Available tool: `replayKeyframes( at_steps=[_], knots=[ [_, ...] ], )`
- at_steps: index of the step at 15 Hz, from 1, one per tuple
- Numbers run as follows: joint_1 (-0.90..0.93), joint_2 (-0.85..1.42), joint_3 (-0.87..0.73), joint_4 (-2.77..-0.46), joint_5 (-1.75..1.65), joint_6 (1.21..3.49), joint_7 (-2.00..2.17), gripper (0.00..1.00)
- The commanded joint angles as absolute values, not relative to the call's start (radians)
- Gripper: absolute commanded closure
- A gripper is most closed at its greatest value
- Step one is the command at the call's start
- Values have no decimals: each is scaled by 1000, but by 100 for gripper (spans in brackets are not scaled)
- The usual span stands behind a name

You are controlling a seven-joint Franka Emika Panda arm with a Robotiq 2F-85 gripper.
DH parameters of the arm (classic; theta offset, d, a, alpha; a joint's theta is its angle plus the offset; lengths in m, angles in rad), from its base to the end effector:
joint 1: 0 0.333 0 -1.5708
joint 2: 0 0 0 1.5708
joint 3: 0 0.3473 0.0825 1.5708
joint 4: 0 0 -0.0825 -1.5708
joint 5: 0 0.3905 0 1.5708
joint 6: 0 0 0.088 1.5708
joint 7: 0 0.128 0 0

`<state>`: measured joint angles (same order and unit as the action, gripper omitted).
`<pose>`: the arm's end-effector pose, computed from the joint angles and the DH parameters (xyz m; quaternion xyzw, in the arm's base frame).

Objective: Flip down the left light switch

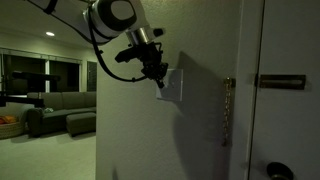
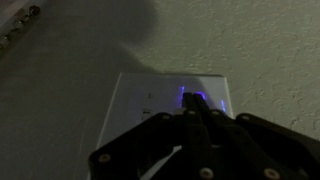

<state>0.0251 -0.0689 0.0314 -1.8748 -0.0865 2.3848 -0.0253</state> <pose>0.6002 0.0324 0.6155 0.9558 0.0611 0.2857 0.0340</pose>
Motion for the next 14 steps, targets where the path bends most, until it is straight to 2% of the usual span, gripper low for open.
replayKeyframes(
  at_steps=[1,2,3,5,12,14],
  knots=[
    [25,-115,31,-1938,-90,2363,-29,81],
    [26,-124,32,-1952,-89,2355,-35,62],
    [27,-132,33,-1970,-94,2344,-34,60],
    [26,-137,34,-2005,-95,2316,-31,49],
    [22,-137,28,-2107,-82,2215,-20,5],
    [20,-141,26,-2131,-79,2194,-15,0]
  ],
)
